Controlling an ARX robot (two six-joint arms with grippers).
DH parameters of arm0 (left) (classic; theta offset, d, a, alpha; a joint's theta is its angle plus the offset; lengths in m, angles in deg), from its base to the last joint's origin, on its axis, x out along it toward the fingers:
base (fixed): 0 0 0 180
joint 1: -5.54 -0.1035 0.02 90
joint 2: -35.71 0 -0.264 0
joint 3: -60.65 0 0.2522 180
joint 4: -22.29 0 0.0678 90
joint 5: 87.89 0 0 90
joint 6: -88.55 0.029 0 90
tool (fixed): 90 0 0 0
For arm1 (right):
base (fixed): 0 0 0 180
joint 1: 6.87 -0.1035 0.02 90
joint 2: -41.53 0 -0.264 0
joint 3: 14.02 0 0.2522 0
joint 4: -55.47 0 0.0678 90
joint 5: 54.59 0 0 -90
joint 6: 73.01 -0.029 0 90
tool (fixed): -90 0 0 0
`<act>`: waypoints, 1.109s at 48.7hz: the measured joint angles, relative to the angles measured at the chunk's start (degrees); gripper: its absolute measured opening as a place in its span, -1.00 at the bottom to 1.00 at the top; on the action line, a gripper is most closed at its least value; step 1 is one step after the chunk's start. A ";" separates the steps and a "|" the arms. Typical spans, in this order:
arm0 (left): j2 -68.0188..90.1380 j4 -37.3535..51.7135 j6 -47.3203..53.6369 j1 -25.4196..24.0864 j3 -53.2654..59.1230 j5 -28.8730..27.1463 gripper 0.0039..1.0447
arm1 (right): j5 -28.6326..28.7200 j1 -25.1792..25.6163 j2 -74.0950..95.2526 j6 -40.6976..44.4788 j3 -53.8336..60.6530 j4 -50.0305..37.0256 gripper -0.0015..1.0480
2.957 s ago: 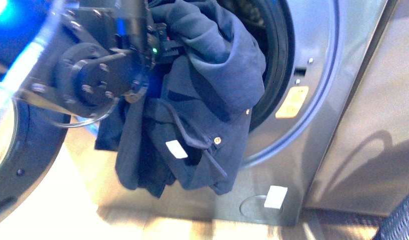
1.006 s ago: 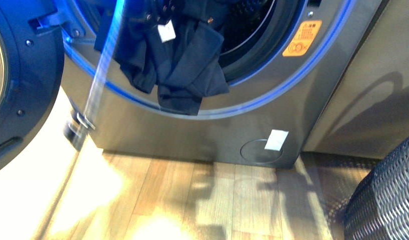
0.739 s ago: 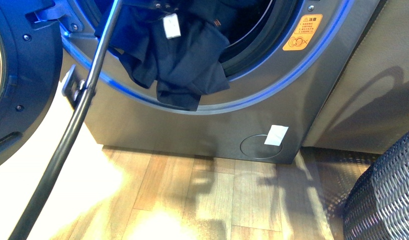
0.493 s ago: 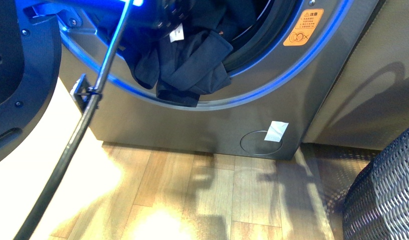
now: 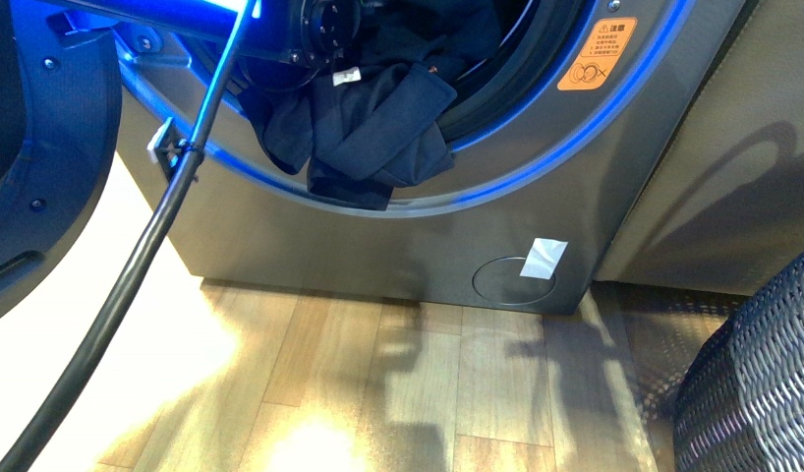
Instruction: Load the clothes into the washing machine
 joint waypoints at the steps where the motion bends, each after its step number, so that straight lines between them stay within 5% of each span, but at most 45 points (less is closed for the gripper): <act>1: -0.70 0.72 0.02 0.07 1.27 0.44 0.18 | 0.00 0.00 0.00 0.00 0.00 0.00 -0.95; 11: -9.53 9.73 0.42 0.57 16.74 1.01 0.90 | 0.00 0.00 0.00 0.00 0.00 0.00 -0.95; 28: -22.86 26.97 4.81 0.68 43.39 0.15 0.88 | 0.00 0.00 0.00 0.00 0.00 0.00 -0.95; 54: -49.09 36.09 6.05 6.64 75.84 4.24 0.88 | 0.00 0.00 0.00 0.00 0.00 0.00 -0.95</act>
